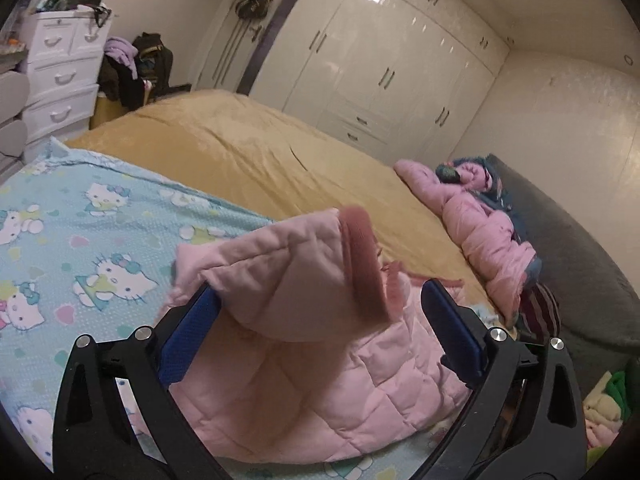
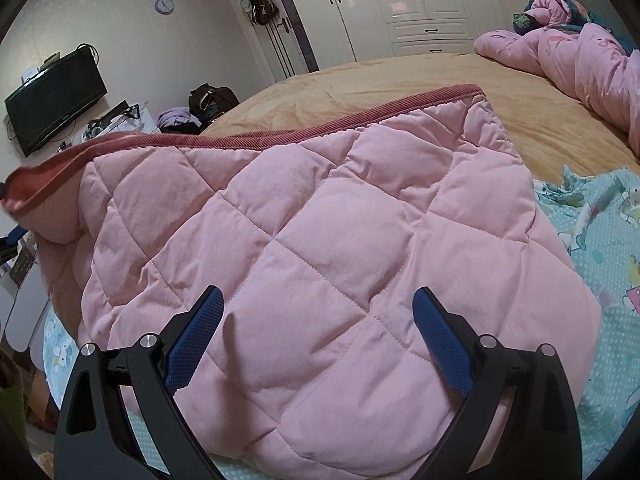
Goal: Fold large clothes
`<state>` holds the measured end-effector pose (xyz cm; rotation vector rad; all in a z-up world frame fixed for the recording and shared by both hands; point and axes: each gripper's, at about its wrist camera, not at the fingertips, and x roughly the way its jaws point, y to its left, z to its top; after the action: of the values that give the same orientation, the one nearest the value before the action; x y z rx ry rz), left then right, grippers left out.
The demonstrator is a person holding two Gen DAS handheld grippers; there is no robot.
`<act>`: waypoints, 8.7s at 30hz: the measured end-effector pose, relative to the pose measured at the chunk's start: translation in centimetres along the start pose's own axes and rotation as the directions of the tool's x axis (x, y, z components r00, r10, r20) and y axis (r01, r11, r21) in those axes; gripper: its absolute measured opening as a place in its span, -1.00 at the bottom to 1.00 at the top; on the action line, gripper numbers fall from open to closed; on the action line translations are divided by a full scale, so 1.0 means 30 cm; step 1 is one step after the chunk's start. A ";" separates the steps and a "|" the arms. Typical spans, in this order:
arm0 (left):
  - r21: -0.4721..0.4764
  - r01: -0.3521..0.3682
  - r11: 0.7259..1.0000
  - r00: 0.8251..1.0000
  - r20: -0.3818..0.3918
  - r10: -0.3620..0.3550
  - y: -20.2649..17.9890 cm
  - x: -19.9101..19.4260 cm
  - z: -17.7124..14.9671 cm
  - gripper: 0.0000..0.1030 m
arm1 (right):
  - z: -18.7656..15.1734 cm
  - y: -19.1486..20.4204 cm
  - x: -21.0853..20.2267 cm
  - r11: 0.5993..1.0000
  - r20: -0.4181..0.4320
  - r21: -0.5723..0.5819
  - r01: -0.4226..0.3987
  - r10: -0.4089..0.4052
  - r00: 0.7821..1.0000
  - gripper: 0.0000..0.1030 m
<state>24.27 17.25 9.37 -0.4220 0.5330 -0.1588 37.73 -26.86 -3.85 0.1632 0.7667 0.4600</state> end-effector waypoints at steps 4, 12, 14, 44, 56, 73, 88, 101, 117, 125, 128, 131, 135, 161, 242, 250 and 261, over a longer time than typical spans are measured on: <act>0.042 -0.110 0.993 0.992 0.073 0.106 0.033 -0.039 0.002 0.82 | 0.020 -0.001 -0.026 1.000 0.013 -0.011 0.001 -0.001 1.000 0.84; 0.074 -0.290 0.954 0.949 -0.109 0.296 0.200 0.157 -0.053 0.82 | 0.132 -0.078 -0.108 0.987 0.122 -0.019 0.161 -0.157 0.980 0.84; 0.096 -0.298 0.950 0.936 -0.165 0.310 0.233 0.222 -0.077 0.82 | 0.176 -0.124 -0.087 0.972 0.107 -0.018 0.234 -0.230 0.967 0.84; 0.333 -0.320 0.887 0.945 0.043 0.325 0.092 0.345 0.103 -0.81 | 0.439 -0.187 -0.103 0.953 0.309 -0.007 0.302 -0.285 0.907 -0.70; 0.324 -0.365 0.873 0.924 0.014 0.381 0.160 0.490 0.134 -0.81 | 0.514 -0.285 0.115 0.948 0.185 0.072 0.309 -0.317 0.930 -0.71; 0.326 -0.446 0.834 0.859 -0.105 0.500 0.292 0.672 -0.014 -0.73 | 0.345 -0.394 0.437 0.917 -0.047 0.102 0.385 -0.382 0.923 -0.45; 0.325 -0.472 0.819 0.864 -0.014 0.504 0.169 0.477 -0.038 0.40 | 0.240 -0.200 0.160 0.904 0.110 0.090 0.418 -0.426 0.898 0.88; 0.402 -0.263 0.877 0.920 -0.169 0.354 -0.126 0.465 -0.286 0.66 | -0.032 0.283 0.071 0.948 -0.012 -0.287 0.138 -0.147 0.989 0.89; 0.351 -0.254 0.902 0.925 -0.185 0.332 -0.059 0.510 -0.353 0.69 | -0.088 0.252 0.266 0.961 -0.116 -0.232 0.149 -0.180 0.977 0.92; 0.307 -0.233 0.923 0.943 -0.159 0.291 -0.078 0.365 -0.333 0.82 | -0.049 0.194 0.059 0.997 -0.046 -0.054 0.049 -0.051 0.998 0.91; 0.287 -0.231 0.930 0.949 -0.145 0.281 -0.079 0.310 -0.323 0.82 | -0.046 0.182 -0.002 0.999 -0.026 -0.027 0.029 -0.029 0.999 0.91; 0.264 -0.238 0.935 0.949 -0.139 0.282 -0.074 0.261 -0.316 0.82 | -0.046 0.172 -0.063 1.000 -0.007 -0.011 0.017 -0.017 1.000 0.92; 0.231 -0.247 0.941 0.950 -0.134 0.282 -0.062 0.209 -0.305 0.82 | -0.055 0.161 -0.144 1.000 0.027 0.020 -0.017 0.016 1.000 0.92; 0.097 -0.284 0.954 0.938 -0.179 0.297 0.135 0.056 -0.371 0.82 | -0.217 0.060 -0.216 0.984 -0.039 0.177 0.022 -0.015 0.999 0.92; -0.070 -0.153 0.986 0.988 -0.035 0.151 0.058 0.345 0.013 -0.44 | 0.153 0.197 -0.178 0.984 0.253 -0.167 0.059 -0.015 0.967 -0.26; -0.076 -0.124 0.989 0.992 -0.013 0.123 0.046 0.175 -0.070 -0.44 | 0.067 0.222 -0.297 0.976 0.262 -0.217 0.028 0.030 0.965 -0.27; -0.067 -0.108 0.992 0.994 -0.011 0.108 0.049 0.027 -0.202 -0.44 | -0.081 0.180 -0.434 0.982 0.219 -0.189 0.002 0.040 0.975 -0.27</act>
<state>21.83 16.25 3.65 -0.4576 0.5679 -0.0380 26.02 -28.08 4.26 0.0440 0.4998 0.5204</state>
